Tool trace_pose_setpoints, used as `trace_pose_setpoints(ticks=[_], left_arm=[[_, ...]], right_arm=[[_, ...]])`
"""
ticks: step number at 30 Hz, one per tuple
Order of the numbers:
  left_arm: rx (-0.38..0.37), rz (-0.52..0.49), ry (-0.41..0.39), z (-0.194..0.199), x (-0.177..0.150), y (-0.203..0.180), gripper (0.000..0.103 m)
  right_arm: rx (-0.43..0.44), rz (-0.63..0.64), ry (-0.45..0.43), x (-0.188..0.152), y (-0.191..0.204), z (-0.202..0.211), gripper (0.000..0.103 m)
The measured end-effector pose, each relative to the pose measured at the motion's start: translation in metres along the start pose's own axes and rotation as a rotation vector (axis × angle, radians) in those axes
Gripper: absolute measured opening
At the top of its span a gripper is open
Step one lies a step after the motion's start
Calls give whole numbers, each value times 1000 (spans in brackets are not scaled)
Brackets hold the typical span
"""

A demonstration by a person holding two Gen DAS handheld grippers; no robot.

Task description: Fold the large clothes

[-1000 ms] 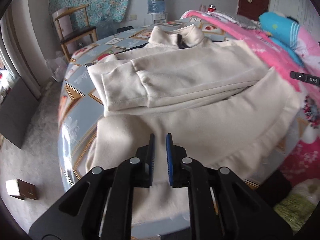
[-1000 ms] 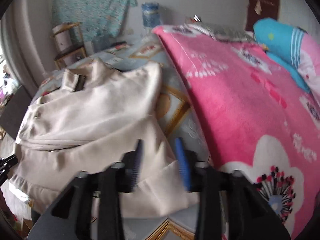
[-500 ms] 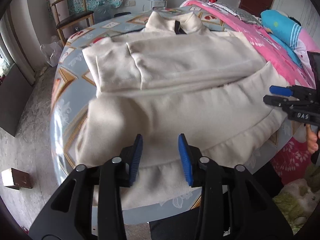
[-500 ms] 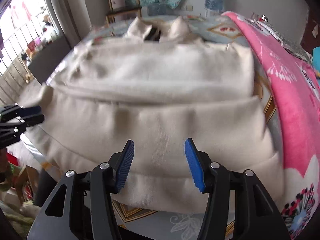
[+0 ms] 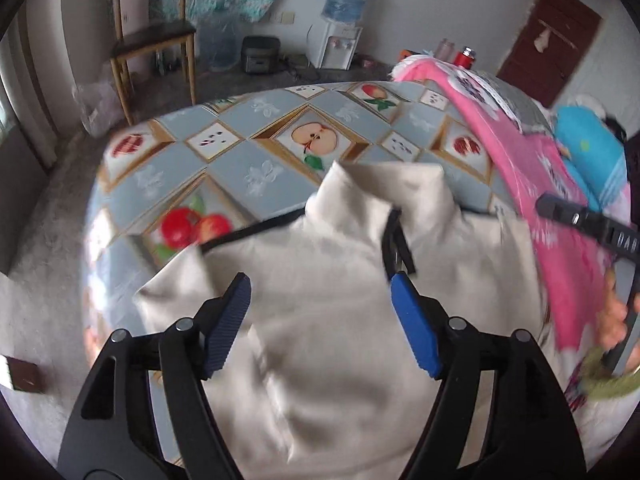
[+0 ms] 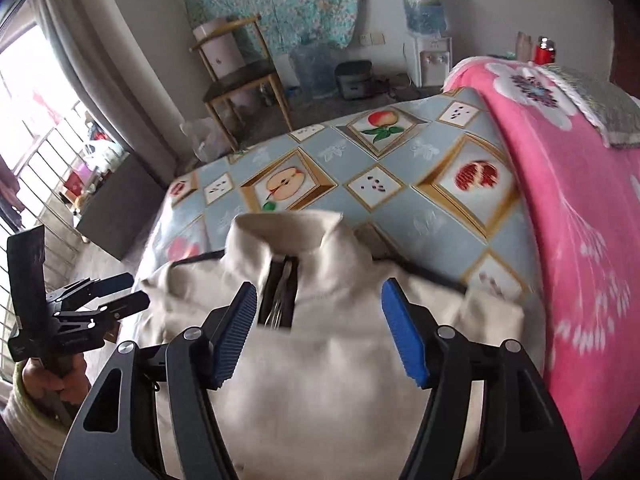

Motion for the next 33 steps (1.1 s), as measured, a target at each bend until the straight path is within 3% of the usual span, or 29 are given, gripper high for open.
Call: trace_pose_setpoints(ticks=[5, 11, 15, 18, 21, 23, 25, 33], left_arm=[[37, 103, 60, -82, 49, -1, 69], [126, 97, 206, -146, 48, -3, 69], [135, 42, 227, -150, 34, -3, 68], [95, 4, 216, -140, 25, -9, 55], [39, -36, 194, -124, 20, -14, 37], [4, -67, 166, -108, 17, -18, 24], [-42, -90, 156, -95, 11, -25, 13], [-116, -230, 86, -44, -25, -46, 10]], right_arm=[[-75, 4, 144, 34, -8, -100, 64], [-159, -48, 321, 18, -37, -164, 64], [-148, -34, 368, 0, -42, -157, 64], [-114, -13, 362, -5, -38, -140, 58], [-80, 41, 346, -10, -27, -121, 40], [-63, 75, 326, -12, -20, -110, 20], [-45, 112, 296, -14, -10, -96, 14], [-19, 217, 213, -43, 6, -50, 10]])
Point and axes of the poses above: each gripper's, at about its wrist camera, not at the fingertips, and z roughly against the way its jaws point, y to its left, x to its top, the point moved 7 cm from there along -z, roughly the way its jaws point, and after that the axes turned 14 degrees about -y, right-handed, at the moved point
